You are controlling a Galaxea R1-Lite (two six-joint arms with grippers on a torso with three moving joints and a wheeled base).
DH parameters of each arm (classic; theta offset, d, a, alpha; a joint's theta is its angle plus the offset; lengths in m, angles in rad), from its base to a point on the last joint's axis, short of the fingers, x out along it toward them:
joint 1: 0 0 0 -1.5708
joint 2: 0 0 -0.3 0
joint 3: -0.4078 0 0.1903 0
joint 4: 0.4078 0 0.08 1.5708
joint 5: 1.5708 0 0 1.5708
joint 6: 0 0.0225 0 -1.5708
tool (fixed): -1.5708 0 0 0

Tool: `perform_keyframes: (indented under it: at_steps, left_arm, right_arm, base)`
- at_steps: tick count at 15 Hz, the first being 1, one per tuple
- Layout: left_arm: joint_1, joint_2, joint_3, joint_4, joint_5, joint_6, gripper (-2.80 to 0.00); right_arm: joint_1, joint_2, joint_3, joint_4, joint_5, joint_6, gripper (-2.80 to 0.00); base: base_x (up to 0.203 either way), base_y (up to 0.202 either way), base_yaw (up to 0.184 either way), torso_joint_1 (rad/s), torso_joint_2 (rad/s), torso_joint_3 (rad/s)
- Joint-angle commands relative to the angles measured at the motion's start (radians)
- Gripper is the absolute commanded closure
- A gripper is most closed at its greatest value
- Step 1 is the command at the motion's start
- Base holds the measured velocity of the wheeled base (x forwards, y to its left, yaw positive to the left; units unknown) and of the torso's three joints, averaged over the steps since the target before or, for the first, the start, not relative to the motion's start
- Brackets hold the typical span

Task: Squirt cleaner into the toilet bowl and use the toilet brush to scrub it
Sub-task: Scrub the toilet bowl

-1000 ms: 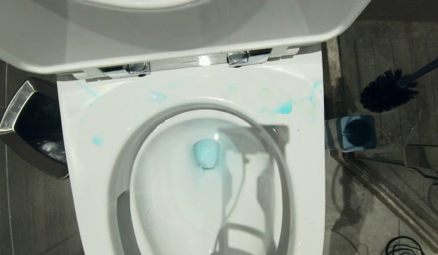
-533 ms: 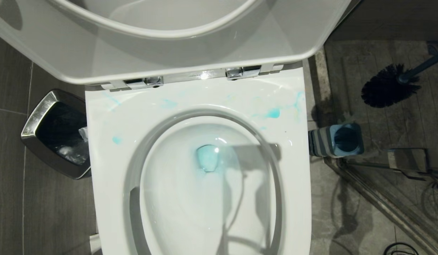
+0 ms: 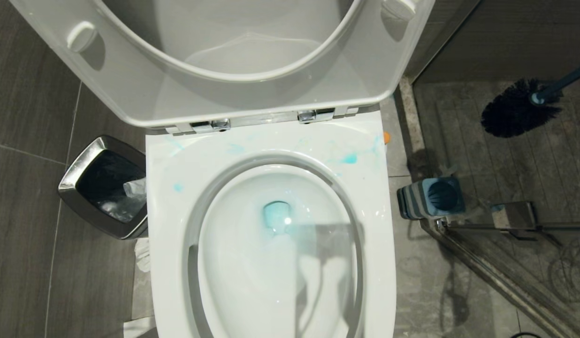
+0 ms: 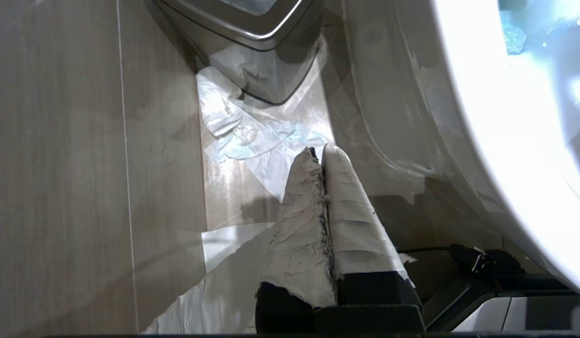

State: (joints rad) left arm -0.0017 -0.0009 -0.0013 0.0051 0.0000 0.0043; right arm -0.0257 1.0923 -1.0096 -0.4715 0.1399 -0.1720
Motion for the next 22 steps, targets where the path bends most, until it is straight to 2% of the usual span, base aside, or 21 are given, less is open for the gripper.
perform_keyframes:
  at_steps: [1,16,22]
  left_arm:
    - [0.000,0.001,0.000,-0.001,0.000,0.000,0.00]
    - [0.000,0.001,0.000,-0.001,0.000,0.002,0.00]
    - [0.000,0.001,0.000,-0.001,0.000,0.002,0.00]
  right_arm:
    - [0.000,0.000,-0.011,-0.003,0.001,-0.001,0.00]
    - [0.012,0.013,-0.038,0.040,0.003,-0.001,0.00]
    - [0.074,0.028,-0.035,0.040,-0.034,-0.008,0.00]
  base:
    - [0.000,0.000,0.000,0.002,0.00,0.198]
    - [0.000,0.000,0.000,0.004,0.00,0.202]
    - [0.000,0.000,0.000,0.002,0.00,0.200]
